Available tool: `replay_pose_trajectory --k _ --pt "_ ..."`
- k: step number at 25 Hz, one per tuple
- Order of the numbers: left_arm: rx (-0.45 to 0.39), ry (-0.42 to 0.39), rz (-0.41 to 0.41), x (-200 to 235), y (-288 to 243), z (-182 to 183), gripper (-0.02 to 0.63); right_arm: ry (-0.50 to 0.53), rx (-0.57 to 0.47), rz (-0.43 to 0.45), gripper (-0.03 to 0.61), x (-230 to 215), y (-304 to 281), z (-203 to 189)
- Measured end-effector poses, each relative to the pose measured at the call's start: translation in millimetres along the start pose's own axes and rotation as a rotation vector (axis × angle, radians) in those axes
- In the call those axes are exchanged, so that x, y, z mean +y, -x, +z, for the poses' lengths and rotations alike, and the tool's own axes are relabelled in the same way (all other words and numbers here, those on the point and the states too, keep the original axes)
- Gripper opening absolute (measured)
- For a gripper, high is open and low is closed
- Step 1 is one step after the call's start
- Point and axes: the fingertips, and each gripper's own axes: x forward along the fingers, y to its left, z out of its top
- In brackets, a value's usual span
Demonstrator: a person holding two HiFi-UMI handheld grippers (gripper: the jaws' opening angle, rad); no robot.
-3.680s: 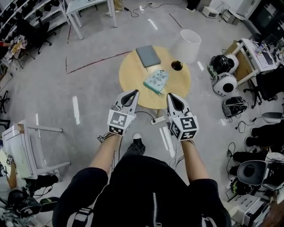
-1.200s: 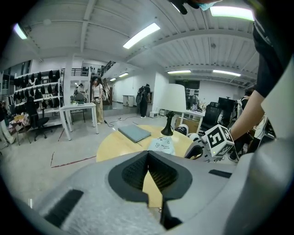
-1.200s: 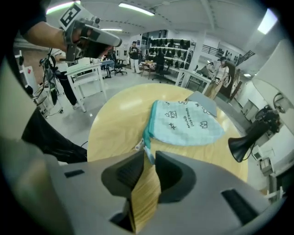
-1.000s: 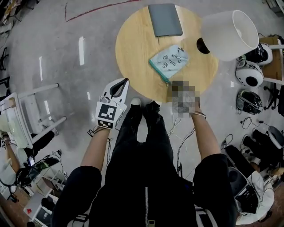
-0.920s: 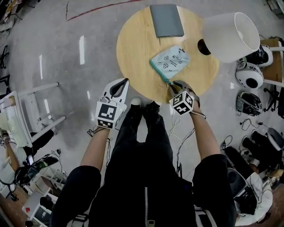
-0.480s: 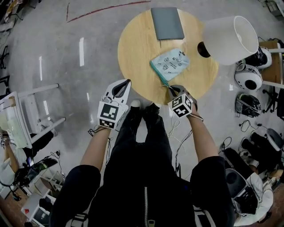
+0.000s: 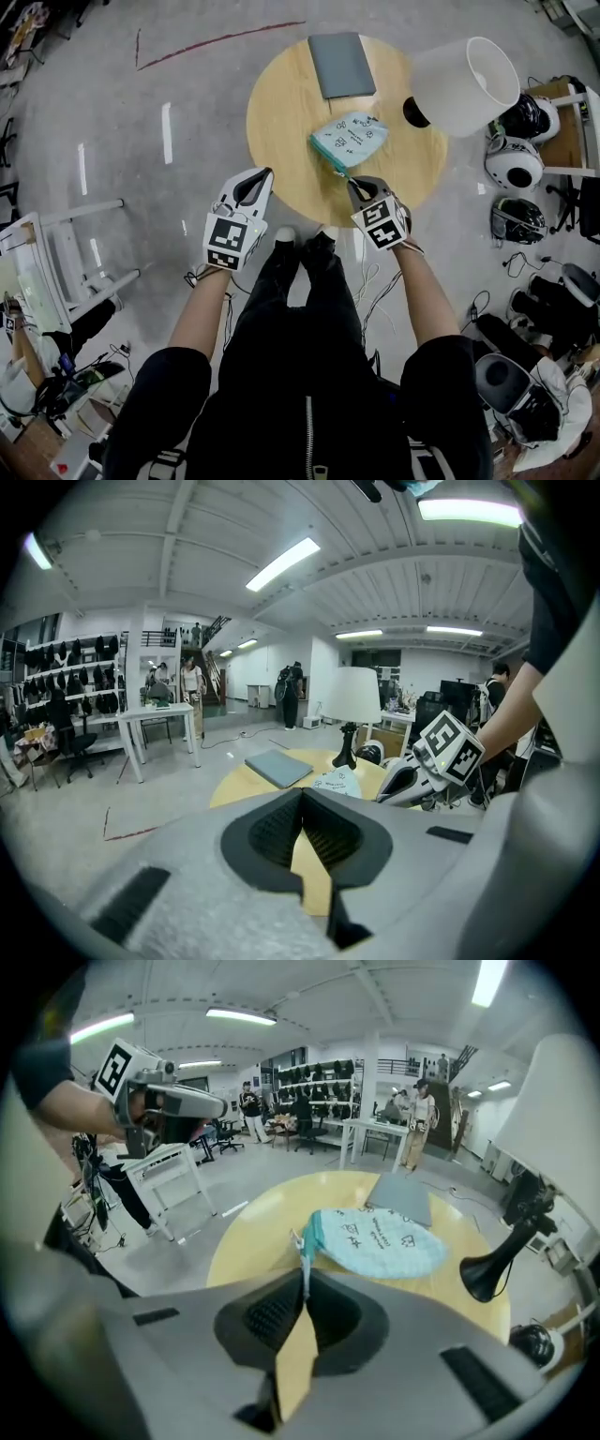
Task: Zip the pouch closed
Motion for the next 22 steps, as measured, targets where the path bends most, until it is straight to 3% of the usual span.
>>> replay_pose_trajectory --k 8,13,22 --pt "-0.052 -0.035 -0.032 4.3 3.6 25.7 0.008 0.027 -0.064 -0.066 0.015 -12.6 23.2 45.7" --pt "-0.075 -0.047 -0.057 5.4 9.3 36.0 0.008 -0.026 -0.125 -0.097 0.015 -12.6 40.1 69.6" --pt "-0.138 -0.105 -0.136 -21.3 15.0 74.6 0.008 -0.028 -0.225 -0.155 0.015 -8.4 104.1 102.4"
